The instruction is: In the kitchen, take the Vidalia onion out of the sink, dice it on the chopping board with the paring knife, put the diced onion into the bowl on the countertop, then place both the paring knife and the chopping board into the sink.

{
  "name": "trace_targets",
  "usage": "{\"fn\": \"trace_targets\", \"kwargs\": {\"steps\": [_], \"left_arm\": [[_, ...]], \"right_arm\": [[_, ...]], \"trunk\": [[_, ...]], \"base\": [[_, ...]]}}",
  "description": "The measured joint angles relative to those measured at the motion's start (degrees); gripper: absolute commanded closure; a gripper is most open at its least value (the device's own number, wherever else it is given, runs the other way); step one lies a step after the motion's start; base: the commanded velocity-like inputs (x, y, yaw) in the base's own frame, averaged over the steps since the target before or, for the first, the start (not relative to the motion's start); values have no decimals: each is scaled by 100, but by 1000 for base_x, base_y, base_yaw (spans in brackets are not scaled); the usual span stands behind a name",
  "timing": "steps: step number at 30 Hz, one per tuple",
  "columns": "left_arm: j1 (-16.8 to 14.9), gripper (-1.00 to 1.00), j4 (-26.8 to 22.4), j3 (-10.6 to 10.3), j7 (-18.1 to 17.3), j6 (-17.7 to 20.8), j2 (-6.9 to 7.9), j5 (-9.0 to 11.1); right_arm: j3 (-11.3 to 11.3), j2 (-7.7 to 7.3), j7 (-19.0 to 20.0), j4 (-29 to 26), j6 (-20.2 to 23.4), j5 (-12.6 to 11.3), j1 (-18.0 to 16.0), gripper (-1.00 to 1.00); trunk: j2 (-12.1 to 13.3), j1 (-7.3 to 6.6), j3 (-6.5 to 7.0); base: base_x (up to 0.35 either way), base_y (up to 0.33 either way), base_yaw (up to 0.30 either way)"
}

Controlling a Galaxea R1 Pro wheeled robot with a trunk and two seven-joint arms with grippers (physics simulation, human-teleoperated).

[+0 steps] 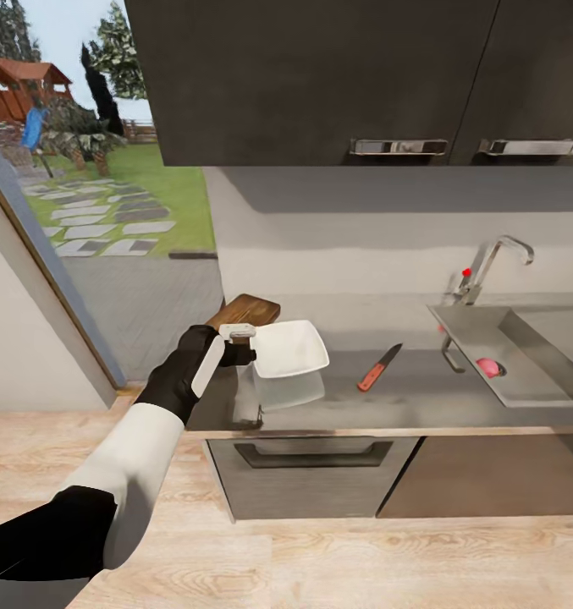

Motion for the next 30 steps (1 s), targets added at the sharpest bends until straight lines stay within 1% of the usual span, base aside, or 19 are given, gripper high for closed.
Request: {"fn": "trace_targets", "kwargs": {"steps": [15,25,30], "left_arm": [[0,-100,-1,0,-4,0,0,0],[0,-100,64,-7,-5,0,-8,6],[0,-100,69,-10,-6,3,-8,4]], "right_arm": [[0,6,-7,0,0,2,0,-100],[0,6,-7,0,0,1,0,-100],[0,5,-9,-1,-1,4,0,-100]], "trunk": [[0,-1,-1],[0,1,-1],[0,1,-1]], "base": [[250,0,0],[44,-1,0],[2,-176,0]]}}
